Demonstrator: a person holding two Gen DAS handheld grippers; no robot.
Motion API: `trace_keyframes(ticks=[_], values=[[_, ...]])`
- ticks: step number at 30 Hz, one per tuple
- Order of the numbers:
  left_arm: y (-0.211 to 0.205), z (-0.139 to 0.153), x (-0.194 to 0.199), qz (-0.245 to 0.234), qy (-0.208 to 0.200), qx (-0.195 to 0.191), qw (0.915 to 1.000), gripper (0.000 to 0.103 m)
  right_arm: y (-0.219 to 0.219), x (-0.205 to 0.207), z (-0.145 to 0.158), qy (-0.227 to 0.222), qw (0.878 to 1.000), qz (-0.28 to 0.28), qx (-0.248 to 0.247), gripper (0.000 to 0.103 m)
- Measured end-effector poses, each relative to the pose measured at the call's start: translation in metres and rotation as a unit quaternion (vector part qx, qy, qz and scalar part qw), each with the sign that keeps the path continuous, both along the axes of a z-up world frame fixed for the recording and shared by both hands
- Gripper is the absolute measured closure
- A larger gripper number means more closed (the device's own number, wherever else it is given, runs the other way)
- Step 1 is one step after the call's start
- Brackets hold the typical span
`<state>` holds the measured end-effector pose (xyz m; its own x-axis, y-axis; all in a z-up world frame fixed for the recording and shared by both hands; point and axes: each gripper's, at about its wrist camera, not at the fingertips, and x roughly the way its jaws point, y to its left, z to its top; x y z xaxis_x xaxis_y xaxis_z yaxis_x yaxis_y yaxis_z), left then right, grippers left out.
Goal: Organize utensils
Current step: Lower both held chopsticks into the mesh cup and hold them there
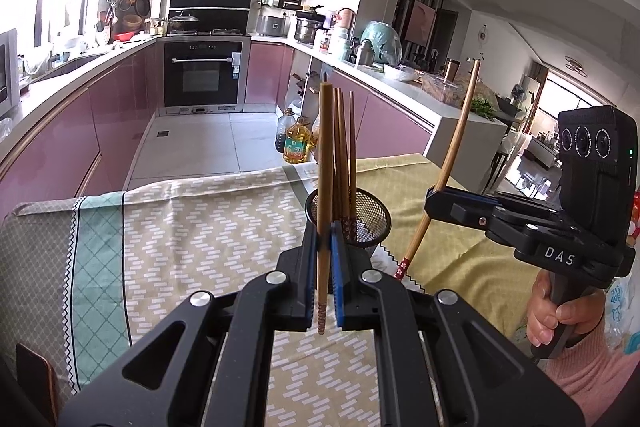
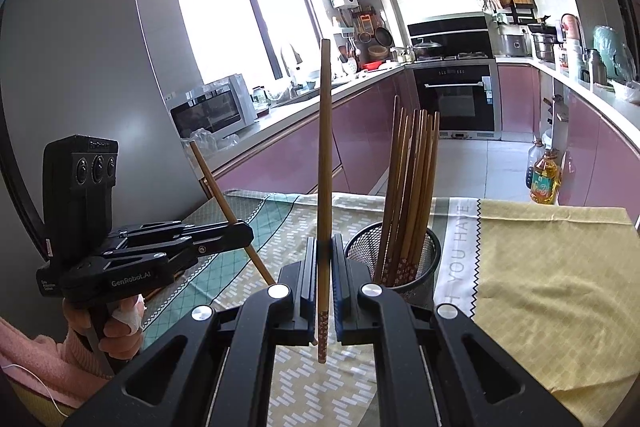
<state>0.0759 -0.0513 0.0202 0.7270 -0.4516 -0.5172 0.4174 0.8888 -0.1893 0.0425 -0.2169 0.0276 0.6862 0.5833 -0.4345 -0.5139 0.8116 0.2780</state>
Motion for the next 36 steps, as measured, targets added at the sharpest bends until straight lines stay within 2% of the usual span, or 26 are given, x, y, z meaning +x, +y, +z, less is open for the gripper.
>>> trace_keyframes(ticks=[36], values=[[-0.017, 0.027, 0.010, -0.008, -0.036, 0.013, 0.9992, 0.096, -0.003, 0.011, 0.018, -0.024, 1.000, -0.008, 0.002, 0.097]])
